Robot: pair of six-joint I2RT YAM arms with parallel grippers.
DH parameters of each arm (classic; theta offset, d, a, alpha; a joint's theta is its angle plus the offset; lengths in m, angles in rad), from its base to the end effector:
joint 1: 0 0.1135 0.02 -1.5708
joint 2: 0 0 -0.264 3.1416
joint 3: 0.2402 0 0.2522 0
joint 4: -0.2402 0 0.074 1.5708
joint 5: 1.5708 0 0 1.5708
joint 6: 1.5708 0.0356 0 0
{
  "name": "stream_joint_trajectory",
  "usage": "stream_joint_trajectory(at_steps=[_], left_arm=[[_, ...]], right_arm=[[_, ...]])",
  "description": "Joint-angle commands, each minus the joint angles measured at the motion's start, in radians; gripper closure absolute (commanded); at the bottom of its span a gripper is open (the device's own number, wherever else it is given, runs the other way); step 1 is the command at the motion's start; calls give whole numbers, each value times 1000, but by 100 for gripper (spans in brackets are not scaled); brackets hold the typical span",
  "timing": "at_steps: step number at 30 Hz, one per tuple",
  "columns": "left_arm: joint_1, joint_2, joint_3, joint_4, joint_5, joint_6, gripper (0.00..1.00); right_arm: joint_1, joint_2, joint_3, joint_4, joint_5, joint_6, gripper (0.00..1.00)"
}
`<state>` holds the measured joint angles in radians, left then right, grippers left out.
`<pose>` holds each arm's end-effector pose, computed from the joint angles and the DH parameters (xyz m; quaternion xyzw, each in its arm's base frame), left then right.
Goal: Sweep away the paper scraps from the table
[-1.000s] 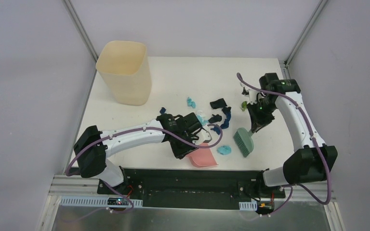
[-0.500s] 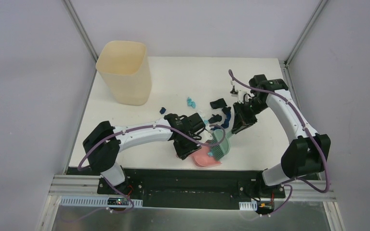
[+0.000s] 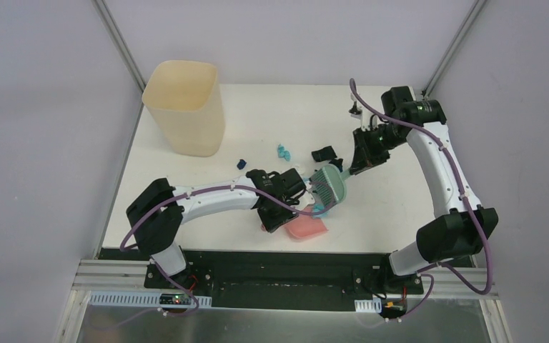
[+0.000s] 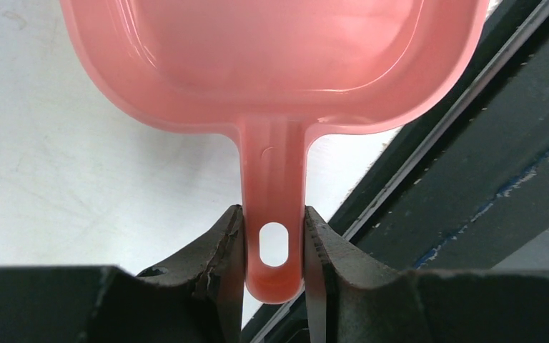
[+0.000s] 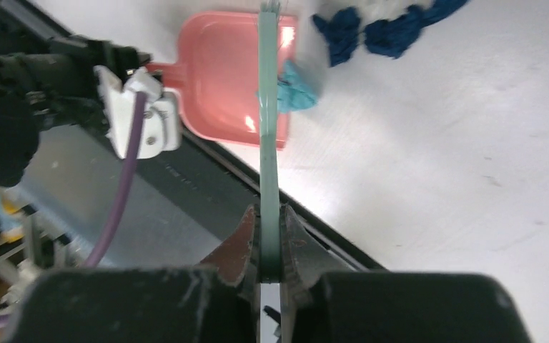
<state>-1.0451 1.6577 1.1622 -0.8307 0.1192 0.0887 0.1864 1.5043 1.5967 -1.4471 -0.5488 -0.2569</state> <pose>0.1536 -0.2732 0.2067 0.5382 0.8319 -0.1085 0.0809 0.2552 0.0670 0.3573 -0.2389 0.9271 0.2656 0.1132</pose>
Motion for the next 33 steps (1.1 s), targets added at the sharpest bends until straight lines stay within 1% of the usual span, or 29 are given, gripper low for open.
stream_joint_trajectory(at_steps=[1,4,10,15,19,22,25,27,31,33], left_arm=[[12,-45,21,-67,-110,-8,100],[12,-70,65,-145,-161,-1,100],[13,-87,155,-299,-131,-8,100],[12,-132,154,-317,-132,-34,100],[13,-114,155,-403,-143,-43,100],[13,-109,119,-379,-143,-54,100],[12,-55,119,-393,-153,-69,100],[12,-16,120,-382,-144,-67,100],[11,29,117,-300,-89,-48,100],[11,53,125,-271,-94,-44,100]], right_arm=[[-2,21,88,19,237,-36,100],[-1,31,64,16,284,-53,100],[12,10,-35,60,311,-53,100],[31,-2,-92,84,270,-46,100],[56,-2,-123,99,259,-39,100],[84,2,-148,121,285,-26,100],[128,14,-174,151,311,-9,100],[149,28,-173,155,289,0,100],[193,66,-140,152,242,2,100],[219,91,-121,141,192,5,100]])
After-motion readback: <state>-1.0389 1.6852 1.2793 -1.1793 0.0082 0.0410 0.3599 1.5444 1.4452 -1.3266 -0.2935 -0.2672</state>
